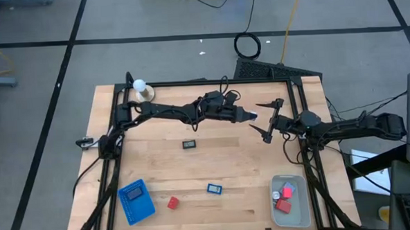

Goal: Pick & Place Office items
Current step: Put the purple charger adapter into the gray bin

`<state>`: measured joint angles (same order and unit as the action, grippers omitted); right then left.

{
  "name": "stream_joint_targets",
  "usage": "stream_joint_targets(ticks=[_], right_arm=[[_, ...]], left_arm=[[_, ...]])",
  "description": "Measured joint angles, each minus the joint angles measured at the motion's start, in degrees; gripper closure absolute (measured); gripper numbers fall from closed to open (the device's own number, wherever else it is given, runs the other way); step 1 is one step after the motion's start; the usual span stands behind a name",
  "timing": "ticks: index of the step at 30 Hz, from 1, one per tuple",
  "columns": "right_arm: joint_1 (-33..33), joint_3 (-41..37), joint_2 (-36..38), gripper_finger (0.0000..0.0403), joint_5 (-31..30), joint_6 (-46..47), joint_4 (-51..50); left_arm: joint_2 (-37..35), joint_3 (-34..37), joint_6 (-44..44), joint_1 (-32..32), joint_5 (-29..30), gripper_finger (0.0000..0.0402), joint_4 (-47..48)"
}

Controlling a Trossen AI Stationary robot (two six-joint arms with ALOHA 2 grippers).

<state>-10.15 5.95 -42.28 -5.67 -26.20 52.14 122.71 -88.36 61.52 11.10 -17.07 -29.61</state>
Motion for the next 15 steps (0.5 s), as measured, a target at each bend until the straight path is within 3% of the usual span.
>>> stream_joint_targets(ticks=[15], right_arm=[[0.02, 1.35, -5.29, 0.0005, 1.40, 1.69, 3.51]], left_arm=[[-0.04, 0.00, -1.50, -1.16, -0.40, 0.0270, -1.75]])
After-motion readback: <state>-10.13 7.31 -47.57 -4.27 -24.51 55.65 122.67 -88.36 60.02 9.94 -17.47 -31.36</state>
